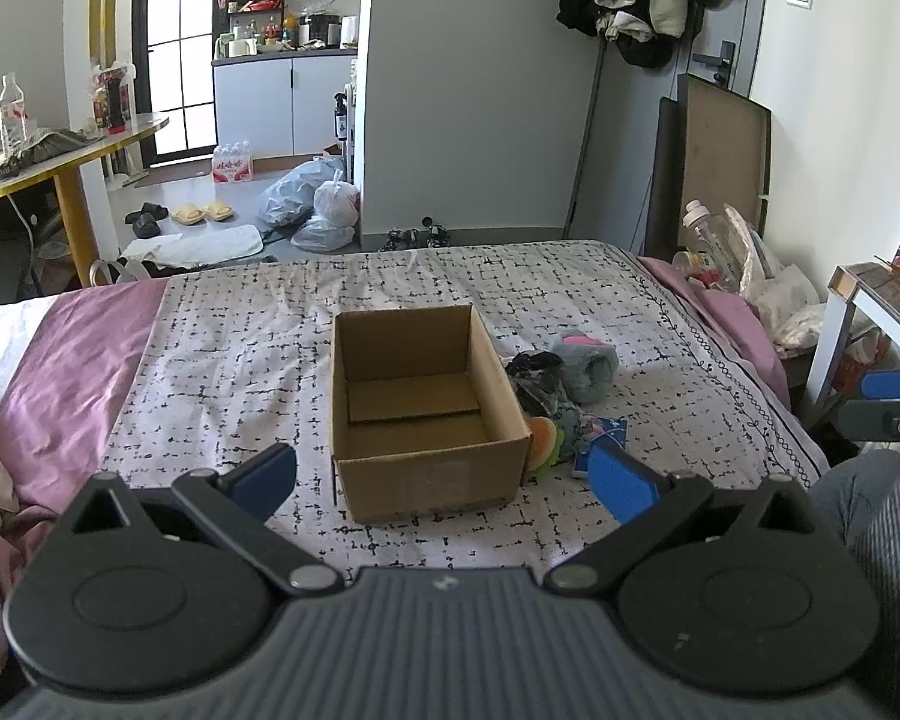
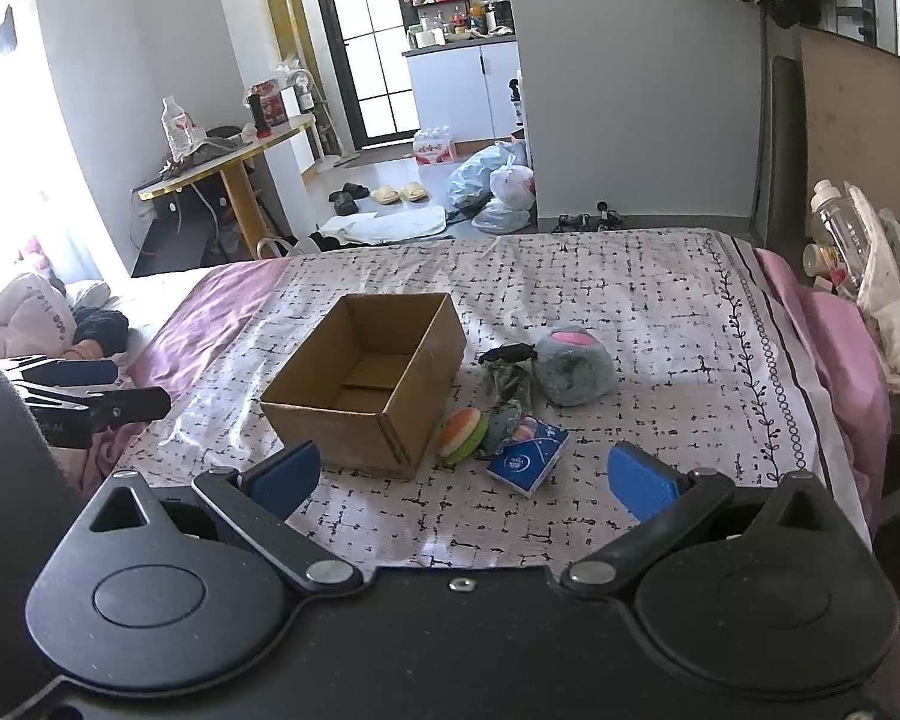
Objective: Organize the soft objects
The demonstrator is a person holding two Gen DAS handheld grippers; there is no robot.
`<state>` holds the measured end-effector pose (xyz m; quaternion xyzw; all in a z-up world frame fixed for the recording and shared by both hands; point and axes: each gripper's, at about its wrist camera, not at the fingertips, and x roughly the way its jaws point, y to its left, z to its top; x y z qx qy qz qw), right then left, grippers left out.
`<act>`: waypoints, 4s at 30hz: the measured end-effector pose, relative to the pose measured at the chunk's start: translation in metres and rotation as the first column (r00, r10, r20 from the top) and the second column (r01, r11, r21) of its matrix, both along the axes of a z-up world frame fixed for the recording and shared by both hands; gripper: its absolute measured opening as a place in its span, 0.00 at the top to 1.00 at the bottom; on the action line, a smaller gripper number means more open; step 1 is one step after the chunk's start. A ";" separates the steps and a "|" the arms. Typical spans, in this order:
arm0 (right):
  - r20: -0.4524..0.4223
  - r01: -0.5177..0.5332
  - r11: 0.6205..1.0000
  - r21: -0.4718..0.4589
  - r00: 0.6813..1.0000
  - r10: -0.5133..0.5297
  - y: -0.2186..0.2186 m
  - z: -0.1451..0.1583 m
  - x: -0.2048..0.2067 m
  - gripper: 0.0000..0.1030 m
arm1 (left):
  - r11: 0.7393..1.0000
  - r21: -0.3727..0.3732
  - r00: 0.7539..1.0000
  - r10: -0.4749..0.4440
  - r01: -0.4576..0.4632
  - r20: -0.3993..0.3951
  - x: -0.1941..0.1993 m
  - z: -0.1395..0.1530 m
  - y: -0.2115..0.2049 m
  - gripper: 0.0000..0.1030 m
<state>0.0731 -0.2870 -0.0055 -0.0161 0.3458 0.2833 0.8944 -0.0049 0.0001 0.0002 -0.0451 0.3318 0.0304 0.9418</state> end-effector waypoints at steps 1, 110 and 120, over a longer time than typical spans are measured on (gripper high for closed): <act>-0.005 -0.001 1.000 0.005 1.000 0.001 0.000 0.000 0.000 0.00 | 1.000 -0.001 1.000 0.000 0.000 0.000 0.000 0.000 0.000 0.00; -0.655 0.353 0.888 0.294 0.751 -0.082 -0.007 -0.227 0.190 0.60 | 0.710 0.356 0.735 -0.333 0.607 -0.590 0.257 -0.185 -0.170 0.57; -0.629 0.392 0.874 0.286 0.765 -0.137 -0.013 -0.222 0.181 0.77 | 0.711 0.369 0.733 -0.301 0.599 -0.611 0.262 -0.200 -0.164 0.79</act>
